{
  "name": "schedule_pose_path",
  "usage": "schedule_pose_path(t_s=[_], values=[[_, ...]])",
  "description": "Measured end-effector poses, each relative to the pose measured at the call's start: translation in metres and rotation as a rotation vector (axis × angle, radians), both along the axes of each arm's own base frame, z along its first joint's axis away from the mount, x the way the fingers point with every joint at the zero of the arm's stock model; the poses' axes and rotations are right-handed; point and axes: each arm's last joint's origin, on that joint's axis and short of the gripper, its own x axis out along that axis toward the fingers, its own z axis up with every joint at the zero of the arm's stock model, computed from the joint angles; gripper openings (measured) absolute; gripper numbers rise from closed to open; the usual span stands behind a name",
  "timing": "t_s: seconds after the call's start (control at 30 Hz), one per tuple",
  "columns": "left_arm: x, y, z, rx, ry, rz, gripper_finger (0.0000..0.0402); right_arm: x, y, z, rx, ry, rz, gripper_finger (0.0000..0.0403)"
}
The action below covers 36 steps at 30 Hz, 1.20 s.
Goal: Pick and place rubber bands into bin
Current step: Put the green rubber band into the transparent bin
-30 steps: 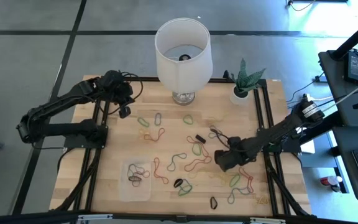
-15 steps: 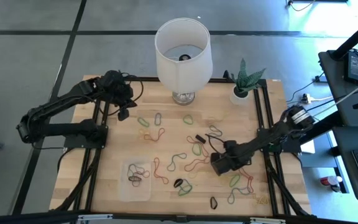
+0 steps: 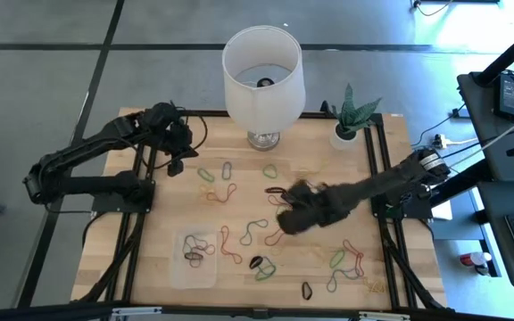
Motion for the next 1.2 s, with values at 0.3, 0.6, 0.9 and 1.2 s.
schedule_pose_path(t_s=[0.3,0.6,0.9,1.2], values=[[0.001,-0.002,0.000,0.033,0.011,-0.028,0.0003,0.079,-0.047,0.037,-0.207,-0.216,0.296,0.0001],[0.001,-0.002,0.000,0.034,0.012,-0.026,0.0005,0.125,-0.081,0.037,-0.232,-0.200,0.466,0.0001],[0.001,-0.002,0.000,0.035,0.013,-0.025,0.0004,0.138,-0.083,0.028,-0.200,-0.203,0.642,0.0000],[0.001,-0.002,0.000,0.035,0.013,-0.025,0.0008,0.163,-0.034,0.013,-0.197,-0.406,0.880,0.0000]])
